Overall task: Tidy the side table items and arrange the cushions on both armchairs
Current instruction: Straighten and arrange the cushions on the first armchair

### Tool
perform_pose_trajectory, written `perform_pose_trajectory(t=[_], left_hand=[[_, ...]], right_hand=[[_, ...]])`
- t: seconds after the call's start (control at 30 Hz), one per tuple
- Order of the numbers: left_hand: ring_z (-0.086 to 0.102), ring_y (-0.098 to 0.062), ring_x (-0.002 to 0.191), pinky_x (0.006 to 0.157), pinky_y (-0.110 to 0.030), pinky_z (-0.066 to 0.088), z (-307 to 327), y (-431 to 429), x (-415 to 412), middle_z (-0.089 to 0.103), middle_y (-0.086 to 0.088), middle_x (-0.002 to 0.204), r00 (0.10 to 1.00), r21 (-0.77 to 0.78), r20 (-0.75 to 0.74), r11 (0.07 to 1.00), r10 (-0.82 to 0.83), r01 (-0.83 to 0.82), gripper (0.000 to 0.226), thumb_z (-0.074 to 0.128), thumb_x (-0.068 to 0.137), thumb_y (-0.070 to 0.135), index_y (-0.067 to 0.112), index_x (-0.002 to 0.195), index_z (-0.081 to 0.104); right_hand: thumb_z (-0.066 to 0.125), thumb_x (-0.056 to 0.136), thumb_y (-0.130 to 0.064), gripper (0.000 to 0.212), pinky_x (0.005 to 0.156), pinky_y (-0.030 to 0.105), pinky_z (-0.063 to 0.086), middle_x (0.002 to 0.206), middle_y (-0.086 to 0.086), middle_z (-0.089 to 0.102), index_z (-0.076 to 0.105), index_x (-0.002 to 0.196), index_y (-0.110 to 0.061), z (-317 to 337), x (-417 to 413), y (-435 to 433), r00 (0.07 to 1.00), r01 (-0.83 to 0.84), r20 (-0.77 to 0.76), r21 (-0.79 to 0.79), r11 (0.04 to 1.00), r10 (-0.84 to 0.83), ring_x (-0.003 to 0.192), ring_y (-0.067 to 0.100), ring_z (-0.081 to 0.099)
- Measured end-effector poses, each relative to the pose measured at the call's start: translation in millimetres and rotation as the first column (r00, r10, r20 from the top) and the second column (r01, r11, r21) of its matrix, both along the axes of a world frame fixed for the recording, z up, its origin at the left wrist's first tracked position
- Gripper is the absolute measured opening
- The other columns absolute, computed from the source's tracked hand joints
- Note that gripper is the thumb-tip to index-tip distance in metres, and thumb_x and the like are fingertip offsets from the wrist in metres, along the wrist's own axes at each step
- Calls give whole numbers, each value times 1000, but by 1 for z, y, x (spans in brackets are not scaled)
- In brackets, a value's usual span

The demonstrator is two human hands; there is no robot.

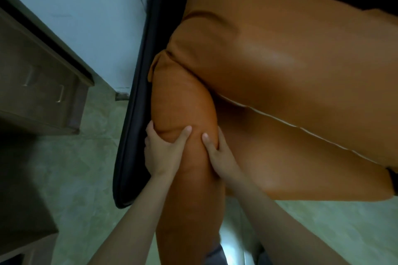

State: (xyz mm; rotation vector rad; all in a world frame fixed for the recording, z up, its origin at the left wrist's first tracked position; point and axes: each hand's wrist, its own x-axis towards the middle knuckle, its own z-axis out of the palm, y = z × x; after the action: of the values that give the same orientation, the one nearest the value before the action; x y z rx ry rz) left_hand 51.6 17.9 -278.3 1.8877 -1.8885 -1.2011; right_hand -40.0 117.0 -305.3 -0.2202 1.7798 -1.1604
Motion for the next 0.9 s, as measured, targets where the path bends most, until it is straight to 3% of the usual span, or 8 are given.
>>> perform_pose_trajectory(t=[0.13,0.37,0.5,0.57,0.63,0.73,0.9], left_hand=[[47,-31,124,98,-46,44,2,-46,-37,40,-5,145,998,-4,-43,999,-55,54,105,60,66,76,30,148,14],[32,-36,132,99,-52,39,3,-50,-49,21,-15,151,973,86,150,982,-178,166,102,46,78,74,24,150,-6],[30,-38,135,110,-49,28,18,-35,-53,20,-21,153,927,-3,329,981,-182,194,100,38,82,72,13,150,-5],[11,-33,144,118,-45,12,31,-18,-57,5,-20,158,915,-143,344,951,-211,273,95,35,87,67,9,150,-6],[-6,-25,147,119,-42,0,46,-3,-68,-9,-12,159,919,-222,261,909,-294,354,93,30,86,69,16,150,-12],[-10,-19,146,118,-42,-1,71,16,-98,-11,-3,160,915,-291,175,869,-363,400,91,26,83,72,25,149,-15],[-5,-16,146,117,-40,5,116,64,-184,-4,0,160,886,-391,88,803,-455,451,83,33,87,64,26,151,-4]], right_hand=[[43,80,-74,87,110,45,36,151,1,33,9,151,-36,5,-42,-45,995,-13,-94,32,999,16,133,26,39],[34,84,-74,82,104,45,39,148,13,36,-1,149,-39,7,-47,-51,984,-76,-136,276,958,117,126,34,45],[32,88,-71,81,110,51,29,155,13,20,3,151,-30,26,-53,-46,938,-150,-232,401,904,259,138,35,26],[35,89,-67,78,110,48,27,158,7,14,6,151,-30,42,-61,-39,887,-174,-340,383,907,313,141,31,21],[37,89,-67,77,109,45,30,158,2,13,6,151,-32,58,-75,-28,864,-185,-402,306,934,302,142,27,21],[35,88,-69,77,109,42,32,158,-2,16,8,150,-34,85,-108,-5,827,-233,-477,192,953,298,143,22,22],[38,94,-58,65,113,35,26,157,-7,17,13,150,-35,130,-193,57,730,-309,-621,70,949,284,144,12,17]])
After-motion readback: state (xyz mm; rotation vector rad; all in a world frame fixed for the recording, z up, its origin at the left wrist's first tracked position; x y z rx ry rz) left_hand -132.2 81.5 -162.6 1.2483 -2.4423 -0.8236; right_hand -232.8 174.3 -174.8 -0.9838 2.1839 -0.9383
